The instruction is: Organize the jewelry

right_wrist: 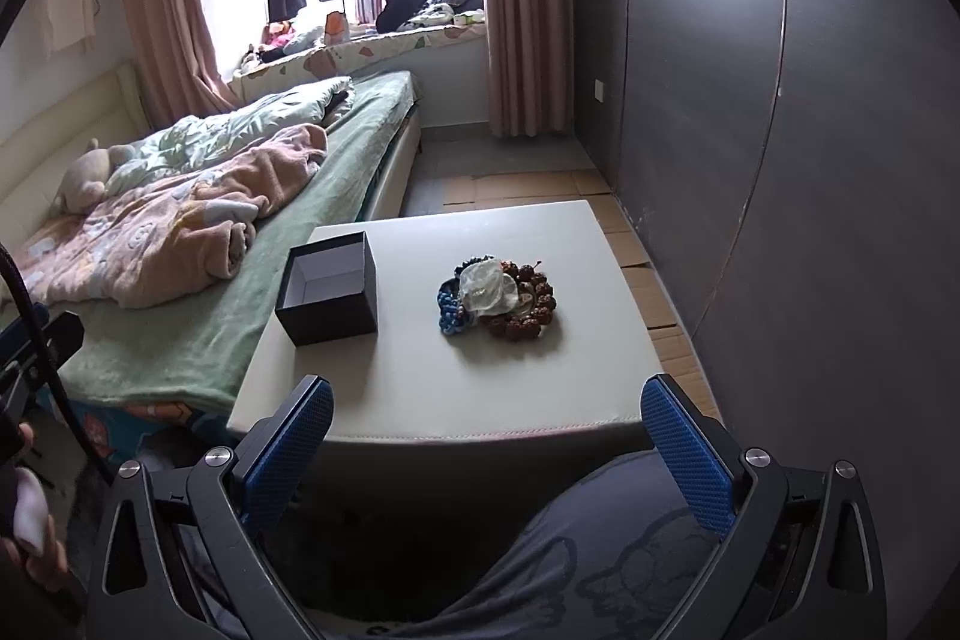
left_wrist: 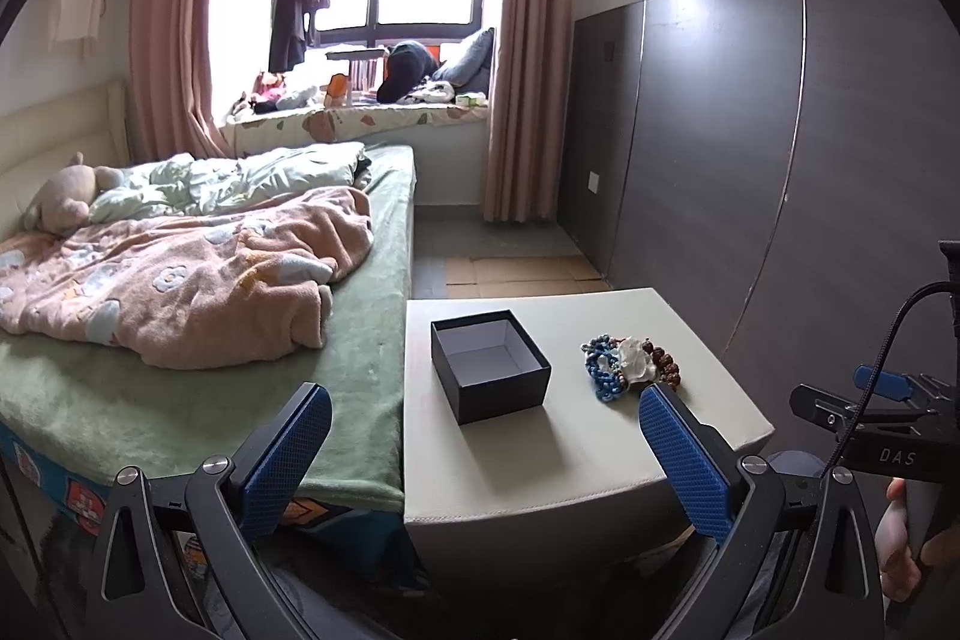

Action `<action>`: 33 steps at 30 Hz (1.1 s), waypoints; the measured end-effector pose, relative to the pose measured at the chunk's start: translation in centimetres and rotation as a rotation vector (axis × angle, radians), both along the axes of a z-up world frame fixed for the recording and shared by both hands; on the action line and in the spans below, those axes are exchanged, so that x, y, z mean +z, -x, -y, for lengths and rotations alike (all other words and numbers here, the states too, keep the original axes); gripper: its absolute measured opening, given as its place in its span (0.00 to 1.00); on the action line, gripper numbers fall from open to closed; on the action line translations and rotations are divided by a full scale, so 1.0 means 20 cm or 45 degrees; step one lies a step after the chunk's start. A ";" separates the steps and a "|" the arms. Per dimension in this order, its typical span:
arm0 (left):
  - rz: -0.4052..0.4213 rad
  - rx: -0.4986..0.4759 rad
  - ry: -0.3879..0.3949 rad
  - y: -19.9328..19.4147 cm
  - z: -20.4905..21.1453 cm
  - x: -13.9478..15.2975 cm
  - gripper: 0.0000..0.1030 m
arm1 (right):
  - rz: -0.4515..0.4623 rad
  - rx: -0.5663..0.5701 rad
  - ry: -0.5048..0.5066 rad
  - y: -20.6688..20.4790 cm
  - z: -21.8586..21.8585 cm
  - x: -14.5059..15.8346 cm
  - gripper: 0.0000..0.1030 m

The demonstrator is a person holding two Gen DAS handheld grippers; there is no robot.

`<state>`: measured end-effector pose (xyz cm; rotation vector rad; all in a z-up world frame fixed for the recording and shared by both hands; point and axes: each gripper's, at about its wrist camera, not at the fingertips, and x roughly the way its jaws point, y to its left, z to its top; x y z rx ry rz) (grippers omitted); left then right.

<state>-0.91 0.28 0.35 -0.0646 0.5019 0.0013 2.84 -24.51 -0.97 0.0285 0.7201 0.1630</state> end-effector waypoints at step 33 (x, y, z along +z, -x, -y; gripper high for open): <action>-0.111 -0.066 0.035 -0.30 0.09 -0.17 0.99 | -0.025 -0.129 -0.046 -0.14 0.18 -0.14 1.00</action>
